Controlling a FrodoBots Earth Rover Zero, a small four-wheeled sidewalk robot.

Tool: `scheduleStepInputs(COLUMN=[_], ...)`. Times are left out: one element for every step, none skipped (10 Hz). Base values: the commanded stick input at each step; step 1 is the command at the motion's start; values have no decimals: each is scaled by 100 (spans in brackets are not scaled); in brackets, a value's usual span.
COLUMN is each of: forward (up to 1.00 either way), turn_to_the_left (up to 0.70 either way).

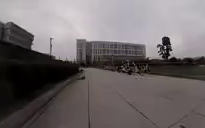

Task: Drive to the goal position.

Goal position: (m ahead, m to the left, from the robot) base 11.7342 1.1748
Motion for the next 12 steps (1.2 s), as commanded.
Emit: scheduleStepInputs(forward=[70, 70, 70, 70, 70, 70, 70, 70, 70, 70, 70, 70], turn_to_the_left=[-1, -3, -1, 0, -11, -13, 0, 0, 0, 0, 0, 0])
